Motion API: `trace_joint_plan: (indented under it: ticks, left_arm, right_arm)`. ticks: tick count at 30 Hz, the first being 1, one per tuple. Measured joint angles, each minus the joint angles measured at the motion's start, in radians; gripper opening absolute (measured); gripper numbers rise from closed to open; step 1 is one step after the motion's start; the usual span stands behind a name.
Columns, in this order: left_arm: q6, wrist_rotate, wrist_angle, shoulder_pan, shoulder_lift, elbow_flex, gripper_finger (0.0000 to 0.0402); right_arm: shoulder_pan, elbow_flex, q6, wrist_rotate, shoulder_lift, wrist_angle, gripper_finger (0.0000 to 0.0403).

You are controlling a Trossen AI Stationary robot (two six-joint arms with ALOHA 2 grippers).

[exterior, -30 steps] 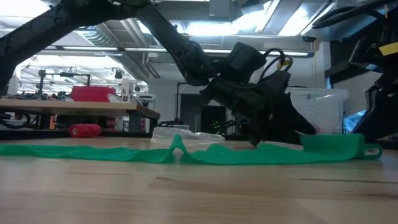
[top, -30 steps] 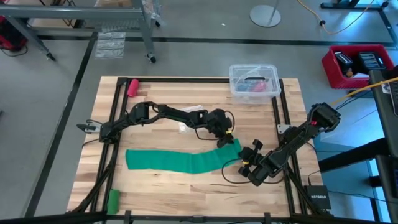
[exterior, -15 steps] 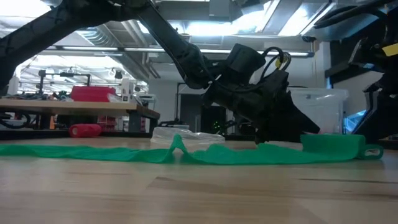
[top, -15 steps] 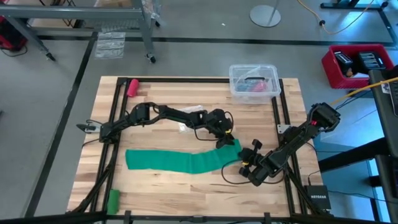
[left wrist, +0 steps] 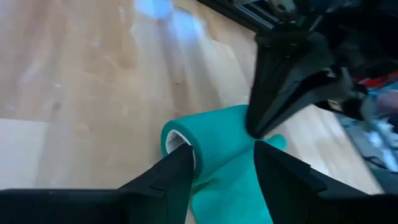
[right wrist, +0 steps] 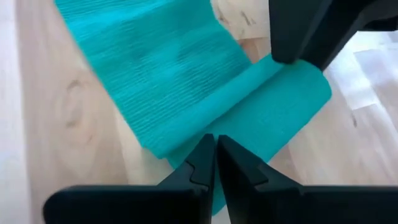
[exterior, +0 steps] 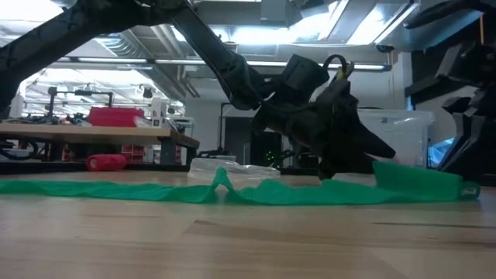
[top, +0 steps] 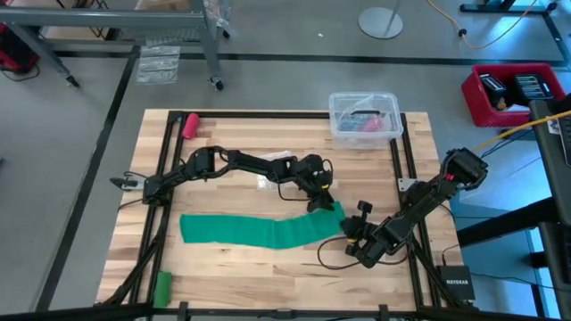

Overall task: Roll bandage
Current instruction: Roll the green bandage

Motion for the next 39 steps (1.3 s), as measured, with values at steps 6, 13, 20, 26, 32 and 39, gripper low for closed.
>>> trace_joint_plan:
  ticks: [6, 13, 20, 26, 32, 39]
  left_arm:
    - [-0.028, 0.044, -0.021, -0.006, -0.002, 0.002, 0.0159]
    - [-0.054, 0.017, -0.02, -0.005, -0.002, 0.002, 0.0159]
    - [-0.051, 0.002, -0.02, -0.006, -0.002, 0.002, 0.0159]
    - [-0.05, -0.002, -0.018, -0.005, -0.002, 0.002, 0.0159]
    - [-0.054, -0.006, -0.013, -0.005, -0.002, 0.001, 0.0159]
    - [-0.057, -0.028, -0.014, -0.012, -0.002, 0.001, 0.0159]
  right_arm:
    - [-0.003, 0.068, -0.002, -0.009, -0.032, -0.103, 0.0028]
    - [-0.002, 0.162, 0.001, -0.07, -0.058, -0.235, 0.0028]
    - [0.019, 0.191, 0.127, -0.227, -0.058, -0.29, 0.0028]
    - [0.123, 0.19, 0.298, -0.259, -0.057, -0.338, 0.0028]
    - [0.185, 0.145, 0.446, -0.206, -0.001, -0.324, 0.0028]
    - [0.148, 0.103, 0.467, -0.126, 0.071, -0.282, 0.0028]
